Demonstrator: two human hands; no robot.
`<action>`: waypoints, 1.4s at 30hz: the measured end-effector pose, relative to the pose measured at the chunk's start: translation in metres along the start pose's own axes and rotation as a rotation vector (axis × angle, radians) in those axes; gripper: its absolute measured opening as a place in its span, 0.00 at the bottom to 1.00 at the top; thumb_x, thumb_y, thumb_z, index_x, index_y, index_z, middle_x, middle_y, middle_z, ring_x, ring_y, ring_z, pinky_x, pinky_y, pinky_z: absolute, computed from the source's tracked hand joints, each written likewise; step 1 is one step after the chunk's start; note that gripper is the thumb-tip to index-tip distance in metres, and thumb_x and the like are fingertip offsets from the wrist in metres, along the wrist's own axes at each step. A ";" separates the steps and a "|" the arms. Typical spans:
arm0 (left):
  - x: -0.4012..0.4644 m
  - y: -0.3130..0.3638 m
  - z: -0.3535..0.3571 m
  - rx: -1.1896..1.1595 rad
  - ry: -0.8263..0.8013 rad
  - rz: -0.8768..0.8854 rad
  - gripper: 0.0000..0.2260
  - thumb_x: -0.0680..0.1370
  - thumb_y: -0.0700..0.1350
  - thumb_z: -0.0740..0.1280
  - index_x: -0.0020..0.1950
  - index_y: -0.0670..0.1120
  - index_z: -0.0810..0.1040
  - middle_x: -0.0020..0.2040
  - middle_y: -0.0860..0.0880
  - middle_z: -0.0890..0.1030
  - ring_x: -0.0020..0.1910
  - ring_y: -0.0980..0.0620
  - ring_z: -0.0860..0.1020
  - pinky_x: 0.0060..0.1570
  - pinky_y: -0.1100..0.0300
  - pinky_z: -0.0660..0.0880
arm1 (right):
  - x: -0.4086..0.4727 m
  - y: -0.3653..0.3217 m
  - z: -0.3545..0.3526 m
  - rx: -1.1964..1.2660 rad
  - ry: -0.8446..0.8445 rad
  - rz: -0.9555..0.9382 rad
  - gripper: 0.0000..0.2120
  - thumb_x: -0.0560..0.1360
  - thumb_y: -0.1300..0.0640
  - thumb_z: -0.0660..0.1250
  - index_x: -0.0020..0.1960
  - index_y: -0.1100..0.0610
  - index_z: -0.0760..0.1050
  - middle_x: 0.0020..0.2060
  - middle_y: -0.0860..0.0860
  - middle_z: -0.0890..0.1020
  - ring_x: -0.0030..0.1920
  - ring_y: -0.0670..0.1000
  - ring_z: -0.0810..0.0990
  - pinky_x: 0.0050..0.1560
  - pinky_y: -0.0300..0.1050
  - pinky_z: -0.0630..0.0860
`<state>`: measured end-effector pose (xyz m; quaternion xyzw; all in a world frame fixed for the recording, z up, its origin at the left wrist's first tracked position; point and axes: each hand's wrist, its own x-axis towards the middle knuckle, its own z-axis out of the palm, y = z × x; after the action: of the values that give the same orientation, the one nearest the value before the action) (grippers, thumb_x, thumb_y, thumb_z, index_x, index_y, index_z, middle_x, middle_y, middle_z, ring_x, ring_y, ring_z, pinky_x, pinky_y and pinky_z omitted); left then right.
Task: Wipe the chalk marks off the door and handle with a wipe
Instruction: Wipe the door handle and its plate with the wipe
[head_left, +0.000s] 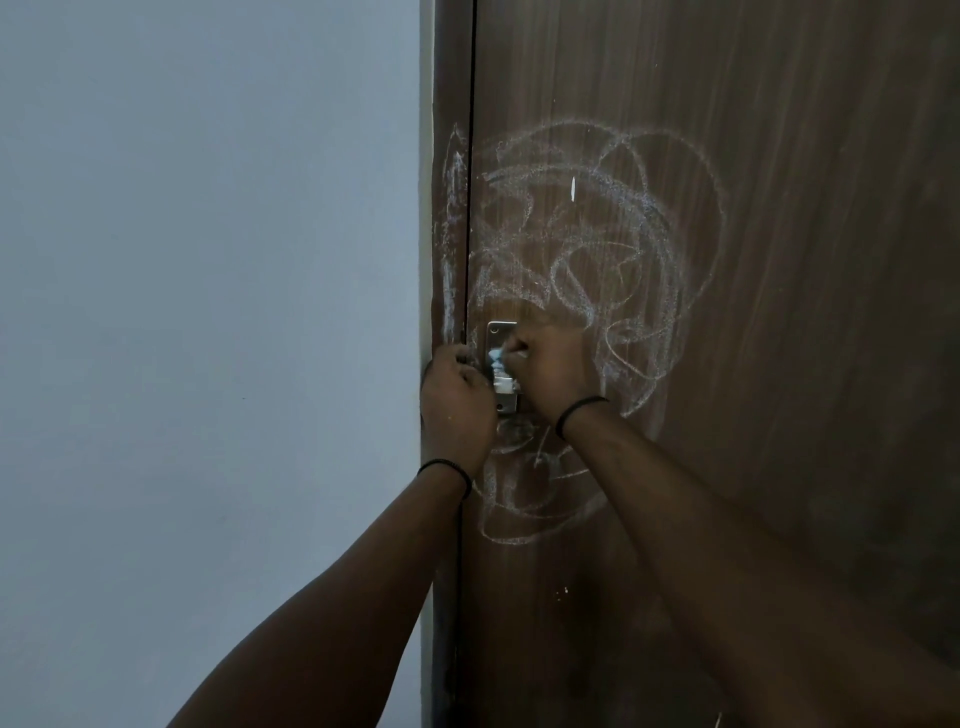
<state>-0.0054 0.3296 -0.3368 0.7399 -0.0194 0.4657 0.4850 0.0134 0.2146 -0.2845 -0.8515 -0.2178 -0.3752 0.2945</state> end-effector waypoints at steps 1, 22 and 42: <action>0.000 0.000 0.000 0.008 0.001 -0.001 0.10 0.79 0.39 0.57 0.52 0.52 0.74 0.42 0.62 0.72 0.43 0.66 0.74 0.36 0.75 0.67 | 0.000 0.002 -0.002 0.020 0.012 0.058 0.08 0.71 0.65 0.67 0.36 0.56 0.81 0.37 0.49 0.82 0.36 0.47 0.79 0.36 0.44 0.78; -0.010 0.019 -0.007 0.001 -0.073 0.026 0.14 0.79 0.35 0.59 0.59 0.44 0.81 0.49 0.48 0.83 0.46 0.52 0.79 0.47 0.59 0.77 | 0.017 -0.018 -0.017 -0.209 -0.122 -0.376 0.03 0.71 0.65 0.68 0.41 0.60 0.80 0.39 0.54 0.81 0.44 0.54 0.77 0.45 0.51 0.77; -0.006 0.028 -0.009 -0.068 -0.123 0.011 0.19 0.81 0.34 0.57 0.68 0.45 0.76 0.60 0.47 0.81 0.57 0.52 0.78 0.60 0.54 0.76 | 0.007 -0.004 -0.007 0.131 0.027 0.298 0.06 0.68 0.61 0.74 0.34 0.56 0.78 0.33 0.49 0.81 0.34 0.46 0.78 0.31 0.37 0.71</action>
<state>-0.0283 0.3192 -0.3210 0.7501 -0.0691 0.4210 0.5052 0.0124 0.2139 -0.2739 -0.8482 -0.1091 -0.3238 0.4047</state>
